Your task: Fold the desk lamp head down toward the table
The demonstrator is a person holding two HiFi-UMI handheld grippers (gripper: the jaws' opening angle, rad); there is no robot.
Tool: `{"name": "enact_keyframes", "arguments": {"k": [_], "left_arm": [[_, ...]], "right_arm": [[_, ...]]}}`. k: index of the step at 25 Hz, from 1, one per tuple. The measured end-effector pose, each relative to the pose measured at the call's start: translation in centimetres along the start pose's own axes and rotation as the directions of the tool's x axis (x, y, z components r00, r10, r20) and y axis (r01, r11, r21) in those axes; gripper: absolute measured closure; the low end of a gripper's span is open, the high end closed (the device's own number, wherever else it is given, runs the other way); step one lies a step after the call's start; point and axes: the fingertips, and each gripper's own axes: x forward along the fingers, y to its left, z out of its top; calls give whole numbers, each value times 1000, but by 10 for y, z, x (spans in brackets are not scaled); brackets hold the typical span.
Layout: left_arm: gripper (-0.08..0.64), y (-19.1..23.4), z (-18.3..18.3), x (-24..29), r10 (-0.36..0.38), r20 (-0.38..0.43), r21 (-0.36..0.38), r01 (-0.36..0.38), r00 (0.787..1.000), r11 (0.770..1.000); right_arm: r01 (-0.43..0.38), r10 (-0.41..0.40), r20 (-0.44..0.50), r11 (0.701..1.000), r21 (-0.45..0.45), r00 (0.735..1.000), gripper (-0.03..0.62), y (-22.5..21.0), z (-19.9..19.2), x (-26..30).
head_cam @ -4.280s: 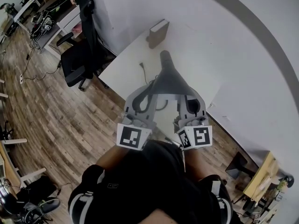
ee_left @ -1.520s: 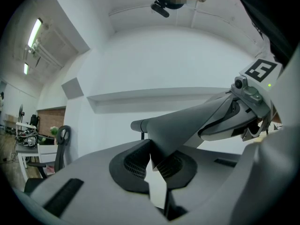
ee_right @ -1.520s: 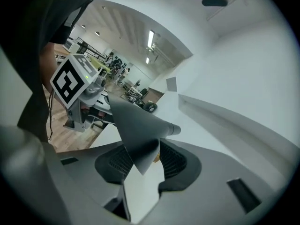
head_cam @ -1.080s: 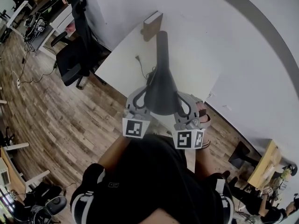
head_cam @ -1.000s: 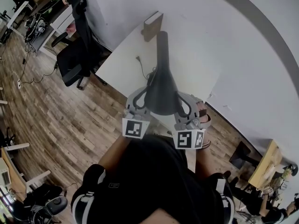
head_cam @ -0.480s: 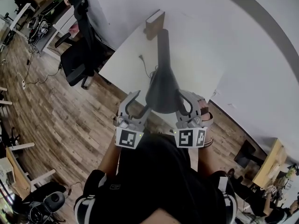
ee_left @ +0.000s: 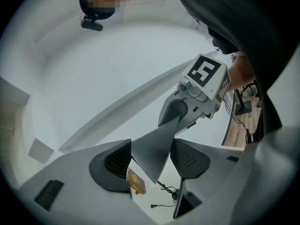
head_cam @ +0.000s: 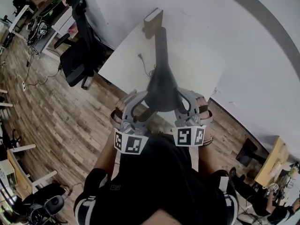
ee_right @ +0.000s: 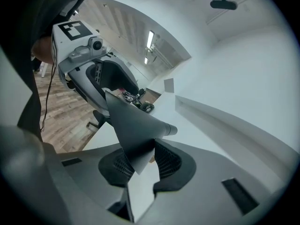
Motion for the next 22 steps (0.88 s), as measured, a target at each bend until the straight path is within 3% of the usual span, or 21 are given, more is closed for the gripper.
{"name": "enact_keyframes", "arguments": {"k": [4, 6, 11, 15, 22], "left_arm": [[289, -1, 9, 11, 0, 3, 91, 0, 1000, 996], [335, -5, 11, 14, -8, 4, 124, 8, 1000, 992], [424, -11, 7, 20, -18, 8, 85, 17, 1000, 996], [420, -15, 3, 23, -19, 6, 91, 18, 1000, 996], [419, -33, -18, 26, 36, -17, 241, -31, 999, 970]], "right_arm": [[3, -3, -1, 1000, -3, 1000, 495, -1, 0, 0], [4, -4, 1, 1000, 0, 1000, 495, -1, 0, 0], [0, 0, 8, 1000, 13, 1000, 492, 0, -1, 2], [0, 0, 4, 1000, -4, 1000, 483, 3, -6, 4], [22, -22, -3, 993, -115, 1000, 459, 21, -23, 10]]}}
